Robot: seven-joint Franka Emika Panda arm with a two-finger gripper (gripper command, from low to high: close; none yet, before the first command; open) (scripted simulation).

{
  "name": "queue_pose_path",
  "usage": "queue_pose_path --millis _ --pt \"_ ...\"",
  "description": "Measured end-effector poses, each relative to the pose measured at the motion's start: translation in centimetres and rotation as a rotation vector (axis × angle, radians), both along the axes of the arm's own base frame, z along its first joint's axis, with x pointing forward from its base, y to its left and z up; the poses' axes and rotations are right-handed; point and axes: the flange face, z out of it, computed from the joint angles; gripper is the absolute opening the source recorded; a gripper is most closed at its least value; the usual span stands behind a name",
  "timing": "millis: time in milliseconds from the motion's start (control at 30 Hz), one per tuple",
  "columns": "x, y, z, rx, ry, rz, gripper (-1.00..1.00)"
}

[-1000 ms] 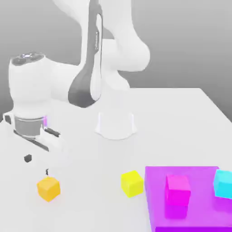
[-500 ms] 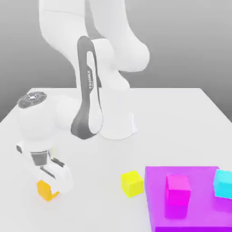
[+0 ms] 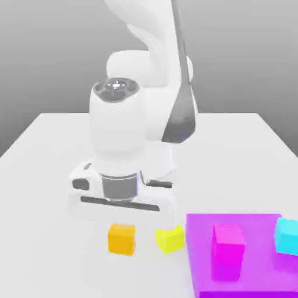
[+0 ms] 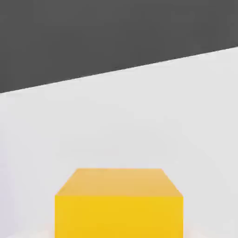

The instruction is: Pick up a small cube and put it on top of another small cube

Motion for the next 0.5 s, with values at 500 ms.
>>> queue_pose_path --millis 500 --pt "-4.5 27.1 2.6 0.002 0.002 0.667 -1.00"
